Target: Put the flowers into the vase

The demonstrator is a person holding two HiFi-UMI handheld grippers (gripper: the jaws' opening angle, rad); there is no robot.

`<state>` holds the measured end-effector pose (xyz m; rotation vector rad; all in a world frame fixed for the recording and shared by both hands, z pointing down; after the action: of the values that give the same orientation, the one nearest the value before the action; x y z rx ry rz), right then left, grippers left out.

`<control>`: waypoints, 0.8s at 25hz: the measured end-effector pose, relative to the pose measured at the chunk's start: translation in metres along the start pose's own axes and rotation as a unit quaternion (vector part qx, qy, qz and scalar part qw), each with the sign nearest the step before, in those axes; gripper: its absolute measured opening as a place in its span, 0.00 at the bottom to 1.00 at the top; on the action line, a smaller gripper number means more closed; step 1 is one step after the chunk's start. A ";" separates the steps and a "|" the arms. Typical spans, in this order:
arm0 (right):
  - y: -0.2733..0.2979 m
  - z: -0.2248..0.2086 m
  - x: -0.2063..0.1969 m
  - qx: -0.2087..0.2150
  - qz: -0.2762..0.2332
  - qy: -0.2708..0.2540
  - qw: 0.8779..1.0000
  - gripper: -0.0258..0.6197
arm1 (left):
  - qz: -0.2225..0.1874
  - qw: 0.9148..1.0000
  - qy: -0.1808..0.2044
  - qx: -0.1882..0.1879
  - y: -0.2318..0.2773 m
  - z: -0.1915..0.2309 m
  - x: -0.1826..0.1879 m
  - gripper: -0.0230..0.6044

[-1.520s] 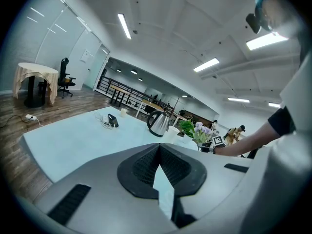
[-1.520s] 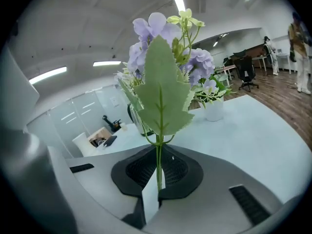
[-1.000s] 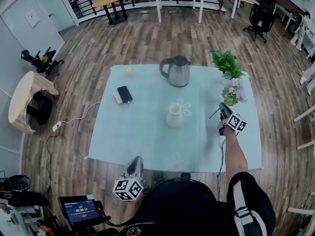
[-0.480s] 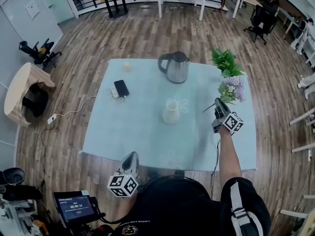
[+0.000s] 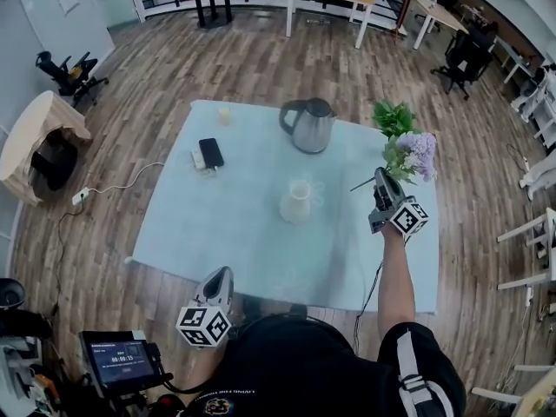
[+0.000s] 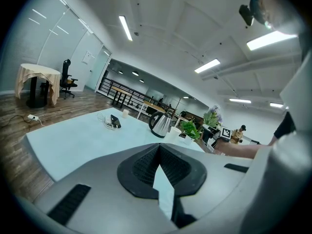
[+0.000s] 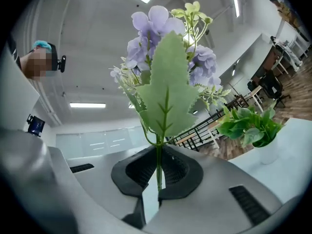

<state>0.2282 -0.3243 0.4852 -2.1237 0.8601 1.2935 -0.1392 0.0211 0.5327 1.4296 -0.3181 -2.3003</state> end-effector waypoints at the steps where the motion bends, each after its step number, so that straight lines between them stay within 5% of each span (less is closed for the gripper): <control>1: 0.004 0.004 0.006 0.009 -0.001 -0.005 1.000 0.09 | -0.001 1.000 -0.001 0.000 0.000 0.000 0.000 0.05; 20: 0.076 0.137 0.048 0.171 0.023 -0.128 0.977 0.09 | -0.004 1.000 -0.004 0.007 0.003 0.003 0.000 0.05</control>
<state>0.1091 -0.2922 0.3767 -1.6398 0.9475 1.3000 -0.1416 0.0185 0.5353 1.4324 -0.3309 -2.3148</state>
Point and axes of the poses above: the fingertips, and each gripper's own axes: y forward along the fingers, z to its left, x out of its top, the point moved 2 cm from there along -y, backward along the fingers, and after that the axes turned 5 degrees about z, right-handed, at the moved point
